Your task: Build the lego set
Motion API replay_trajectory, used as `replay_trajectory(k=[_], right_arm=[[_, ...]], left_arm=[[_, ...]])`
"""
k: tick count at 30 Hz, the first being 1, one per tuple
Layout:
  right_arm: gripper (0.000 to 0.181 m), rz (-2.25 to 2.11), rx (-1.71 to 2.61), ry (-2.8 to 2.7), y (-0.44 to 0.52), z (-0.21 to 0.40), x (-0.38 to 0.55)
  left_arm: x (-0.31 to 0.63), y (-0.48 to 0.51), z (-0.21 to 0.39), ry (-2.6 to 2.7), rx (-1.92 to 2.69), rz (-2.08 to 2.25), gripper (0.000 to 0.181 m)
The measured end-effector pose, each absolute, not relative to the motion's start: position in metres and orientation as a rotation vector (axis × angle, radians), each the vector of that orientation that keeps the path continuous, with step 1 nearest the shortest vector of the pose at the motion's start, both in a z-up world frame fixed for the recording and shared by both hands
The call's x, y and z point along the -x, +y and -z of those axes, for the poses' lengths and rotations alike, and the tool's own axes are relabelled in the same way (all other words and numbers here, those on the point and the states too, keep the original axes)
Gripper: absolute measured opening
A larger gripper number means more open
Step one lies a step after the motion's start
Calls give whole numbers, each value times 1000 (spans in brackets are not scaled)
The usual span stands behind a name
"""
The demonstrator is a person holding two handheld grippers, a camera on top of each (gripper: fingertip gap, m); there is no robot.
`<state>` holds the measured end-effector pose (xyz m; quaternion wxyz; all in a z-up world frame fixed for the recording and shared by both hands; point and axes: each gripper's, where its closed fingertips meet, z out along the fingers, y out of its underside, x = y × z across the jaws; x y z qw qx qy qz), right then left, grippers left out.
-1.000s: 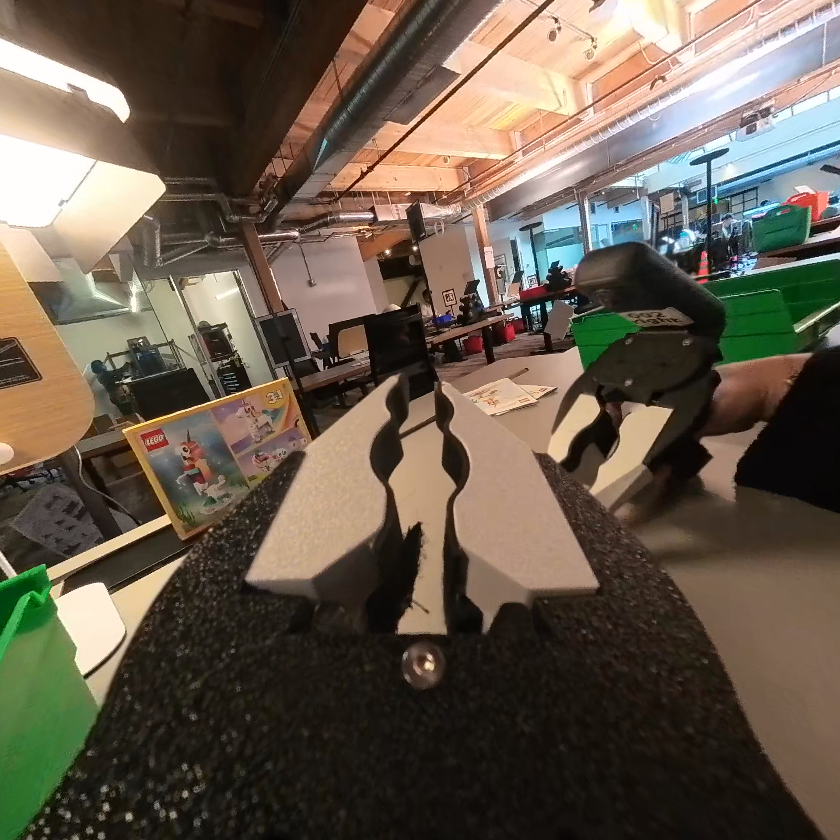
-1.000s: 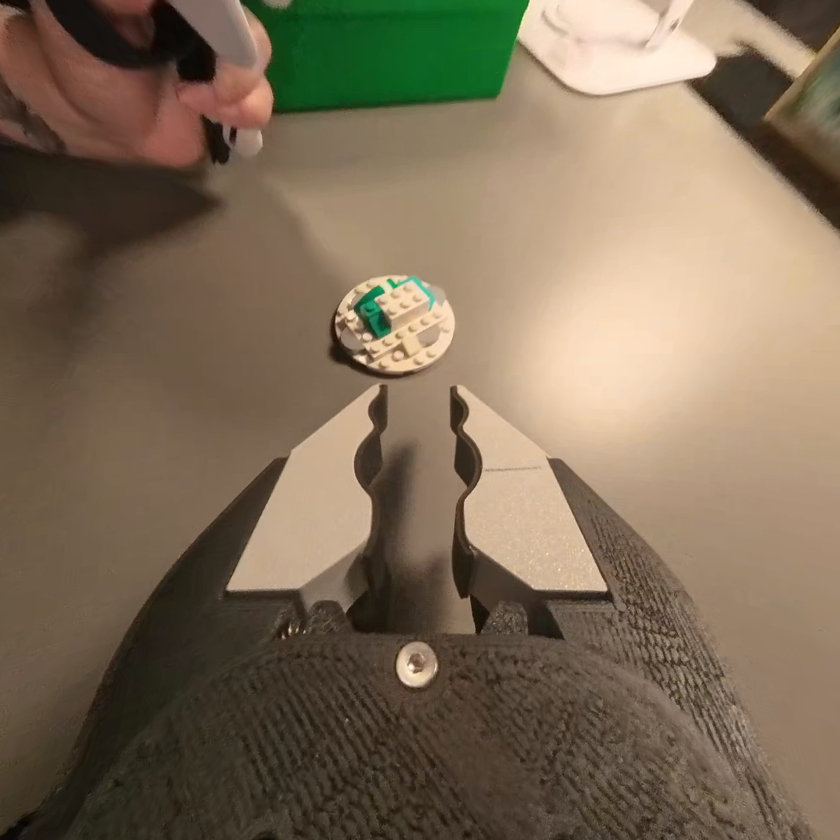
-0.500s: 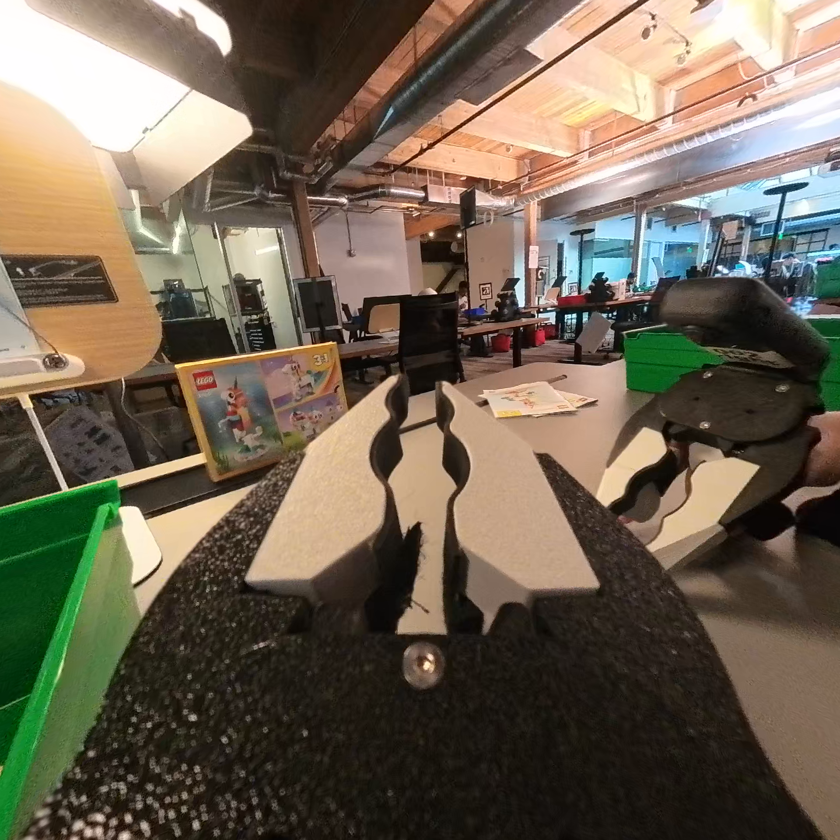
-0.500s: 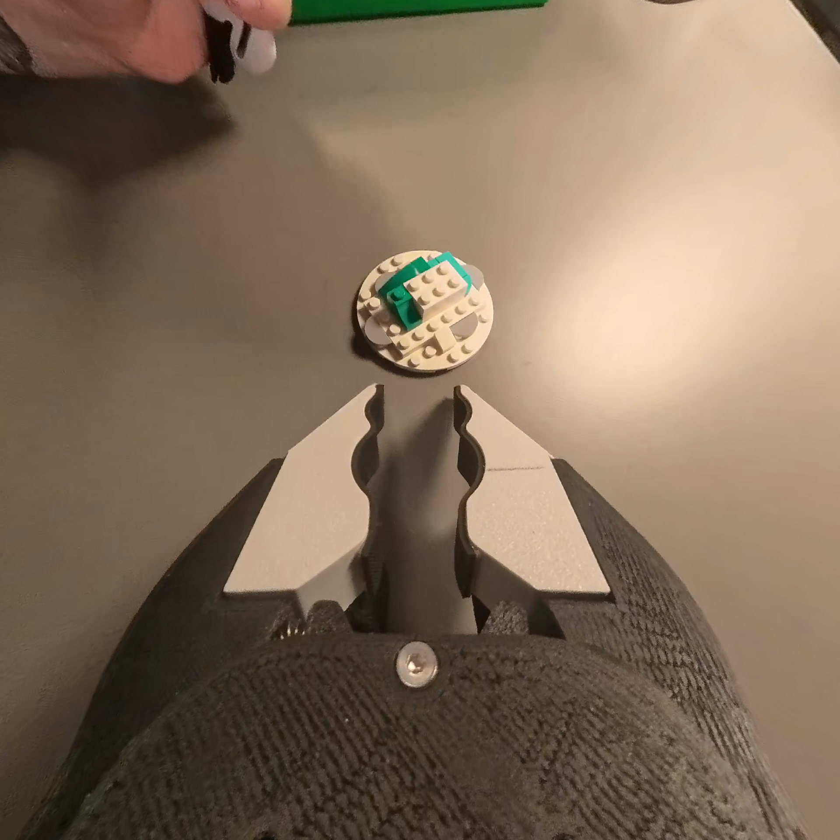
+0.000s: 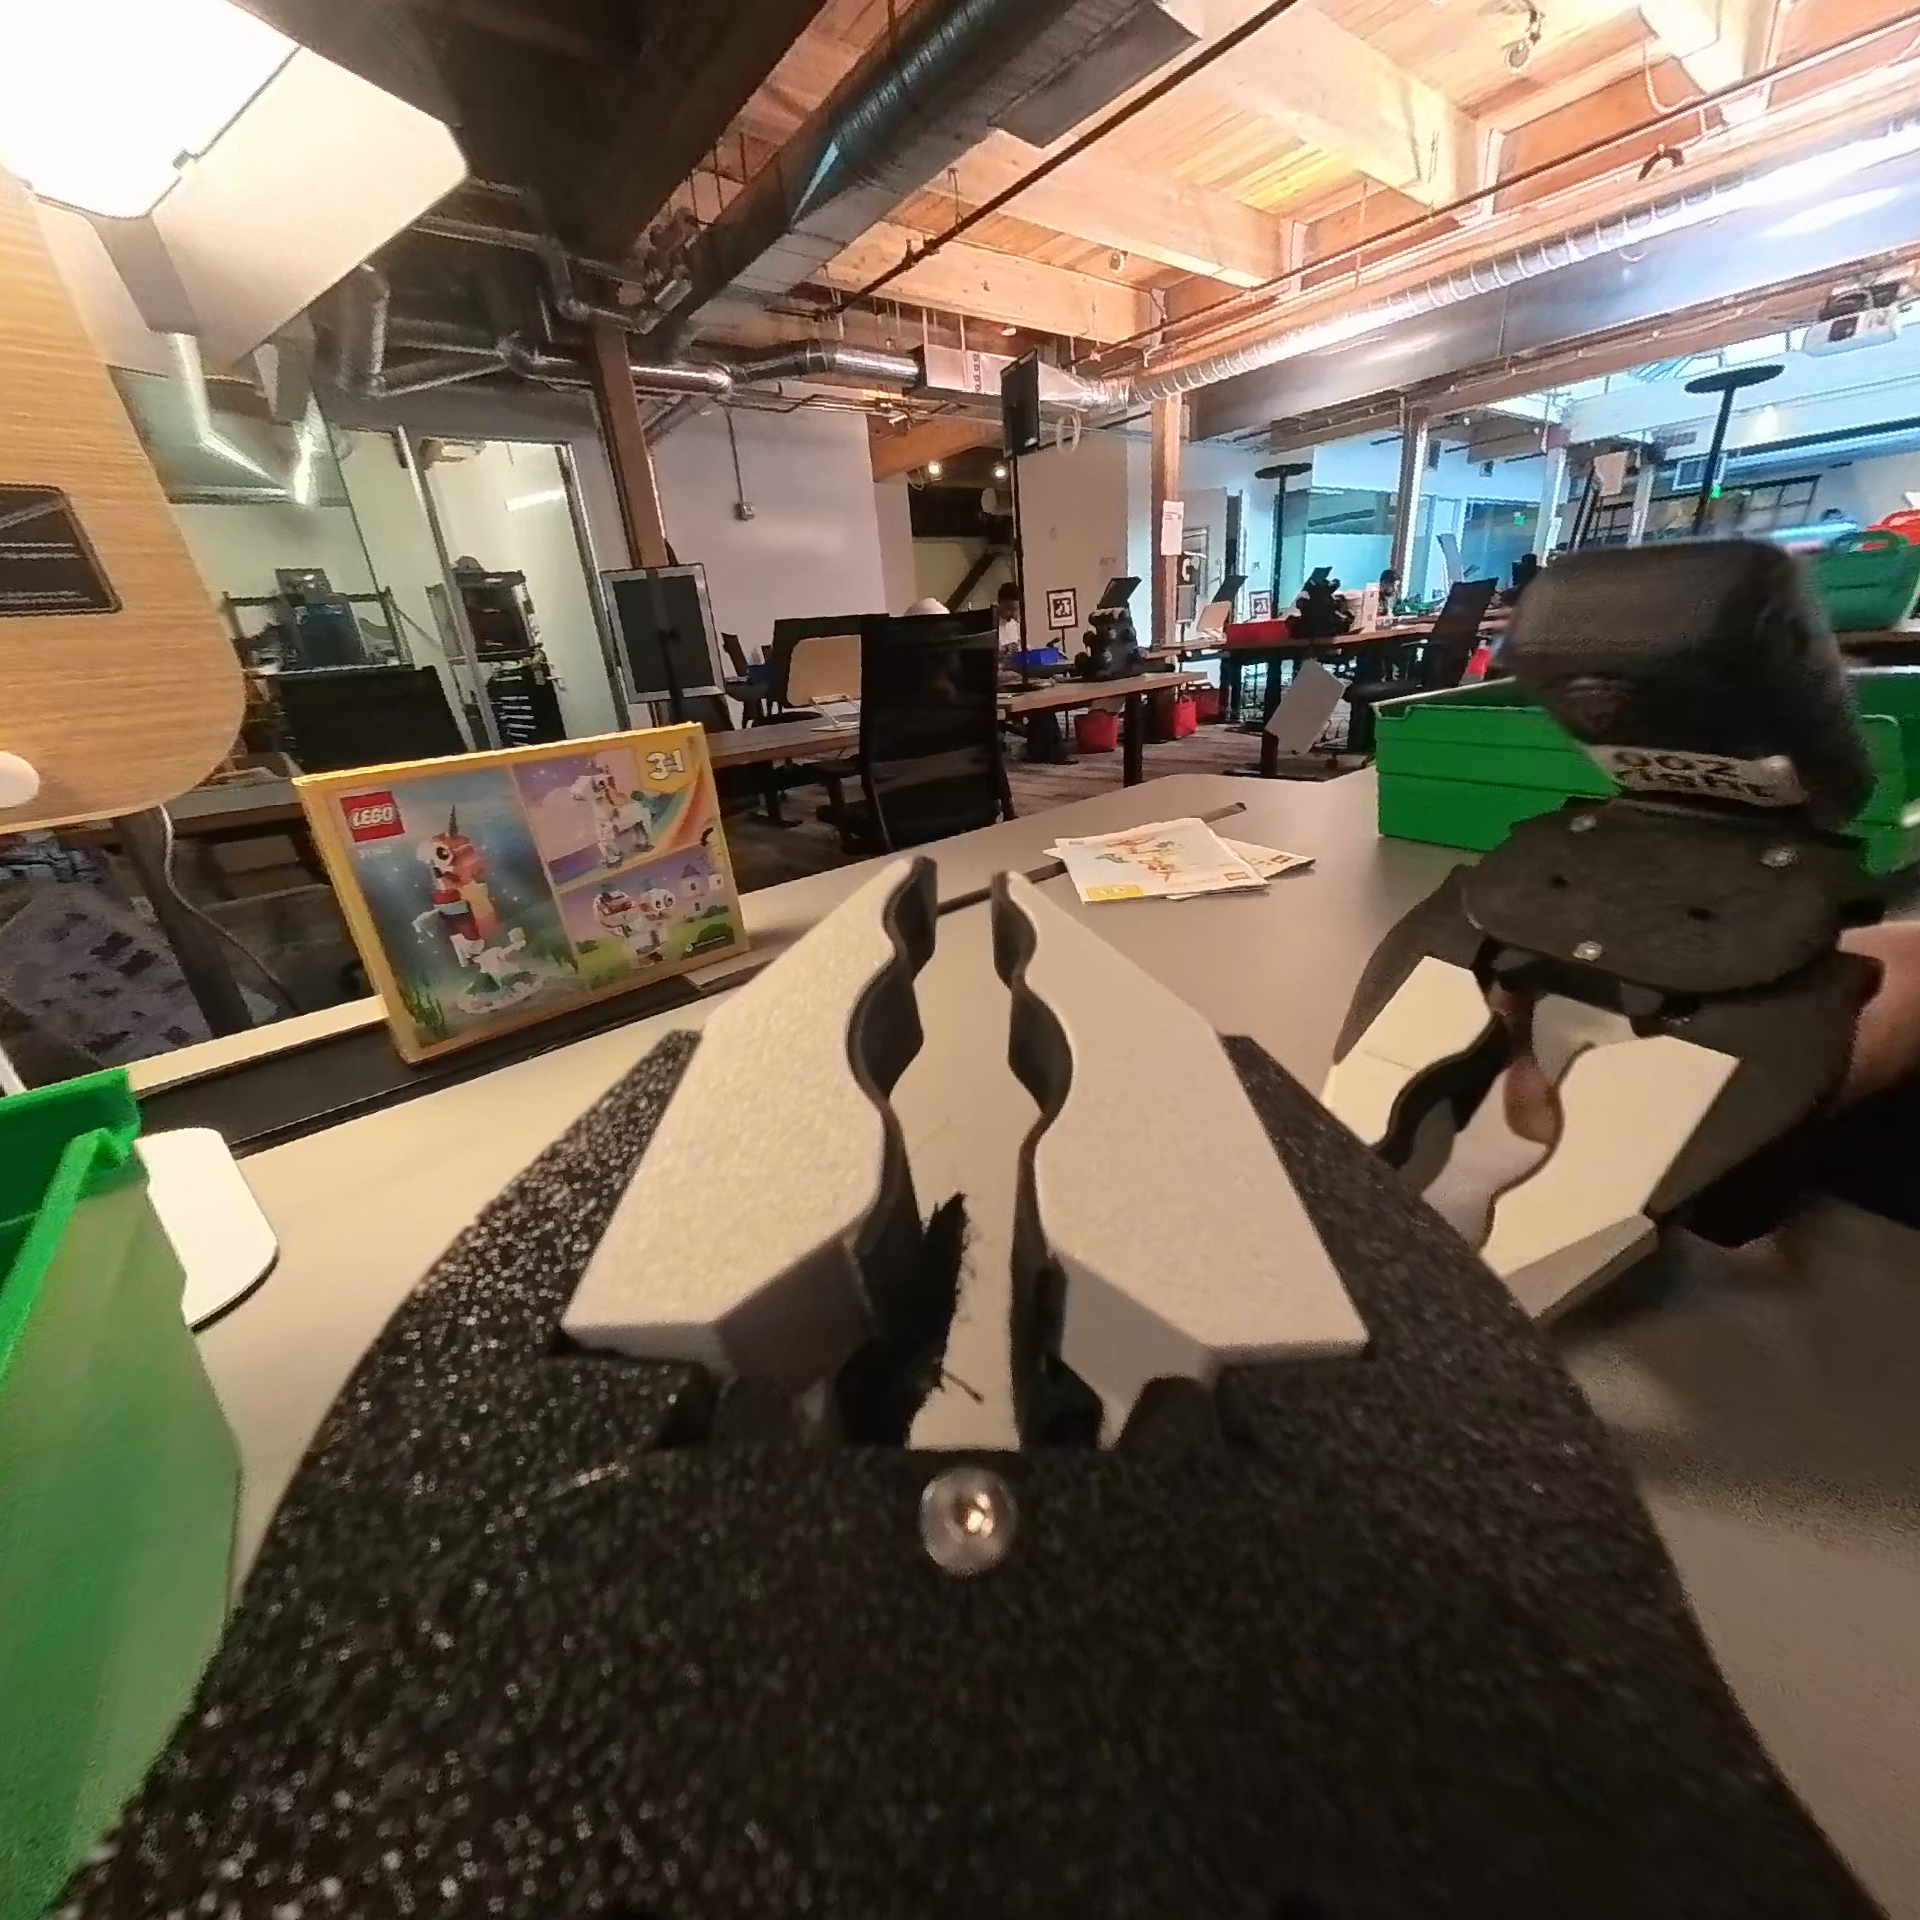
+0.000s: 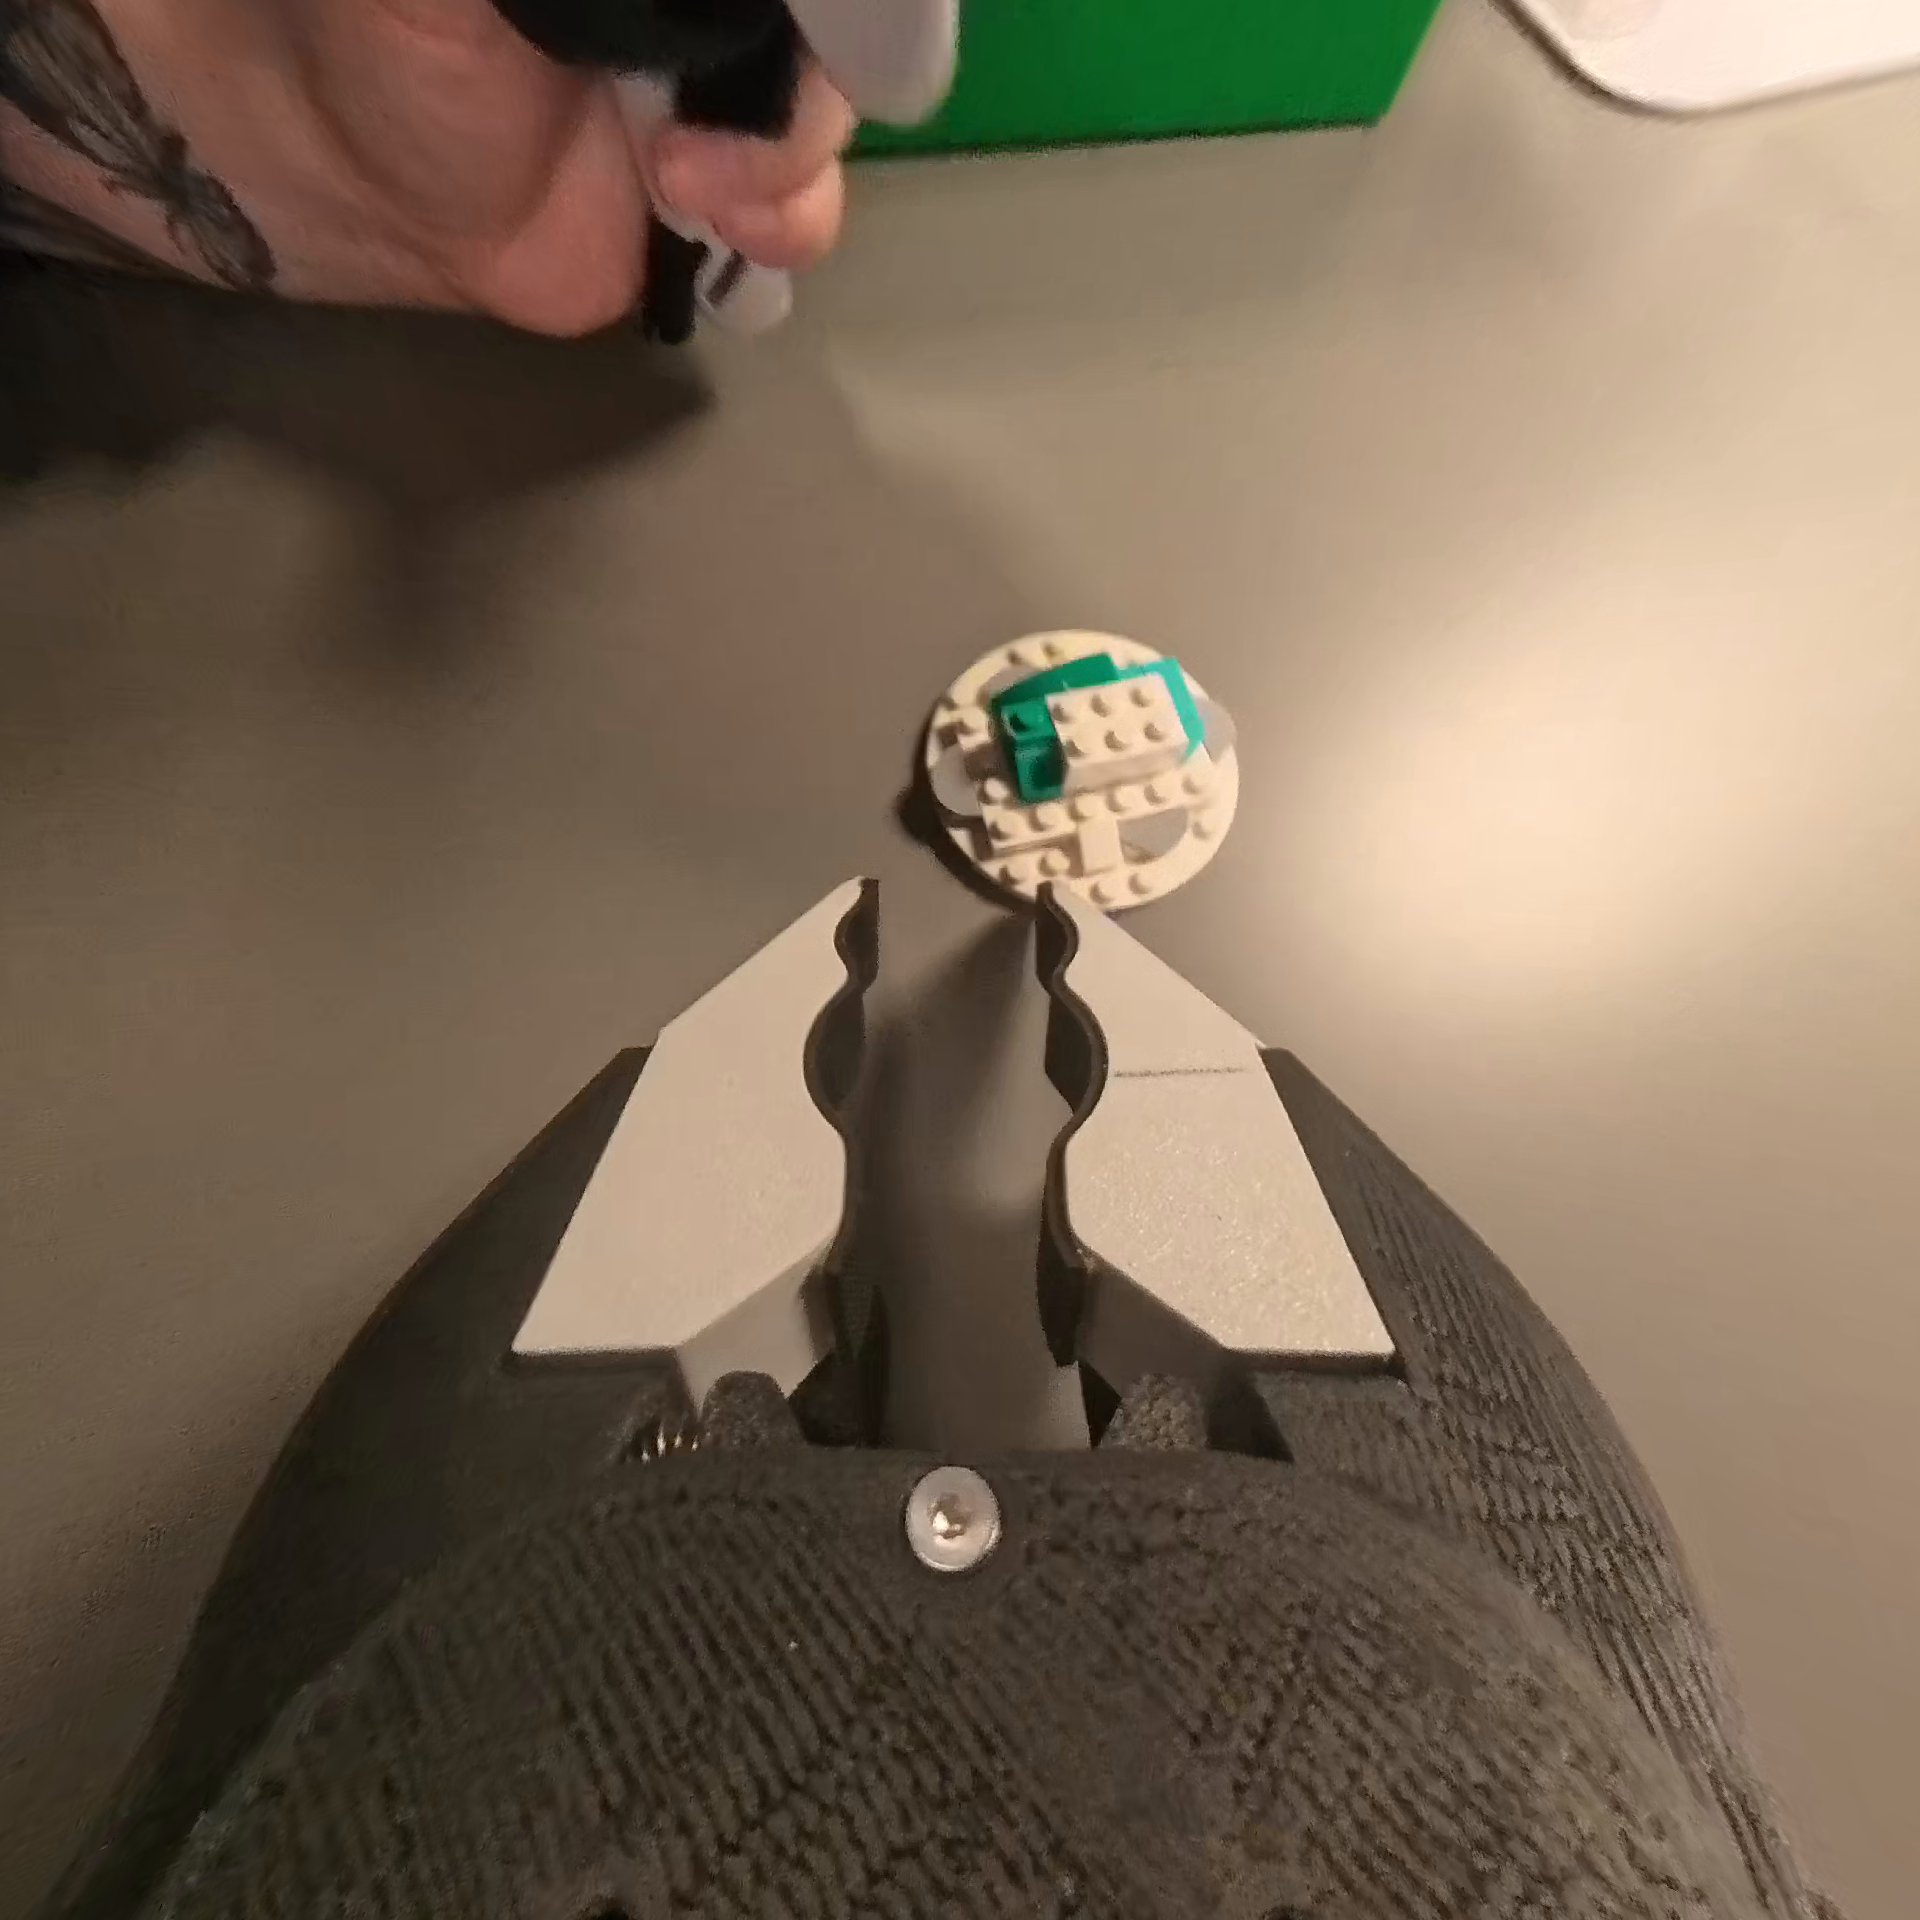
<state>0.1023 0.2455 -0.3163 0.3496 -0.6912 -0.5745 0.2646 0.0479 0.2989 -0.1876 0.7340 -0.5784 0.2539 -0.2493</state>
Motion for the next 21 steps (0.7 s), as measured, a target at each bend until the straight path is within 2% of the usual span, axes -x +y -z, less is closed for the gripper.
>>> replay_trajectory(k=[1,8,11,14,17,21], right_arm=[[28,-689,1750,-1492,244,312,-96],[28,-664,1468,-1396,247,268,-91],[28,-458,1285,-1094,285,225,-121],[23,-209,1074,-837,303,194,-157],[20,-112,1057,-809,312,196,-165],[20,-117,1047,-855,323,202,-161]], left_arm=[[-49,298,188,565,1274,550,8],[-71,282,191,647,1316,643,3],[-83,267,183,694,1319,679,4],[-85,232,152,700,1321,832,10],[-53,200,122,644,1268,867,15],[38,208,113,477,1363,625,21]])
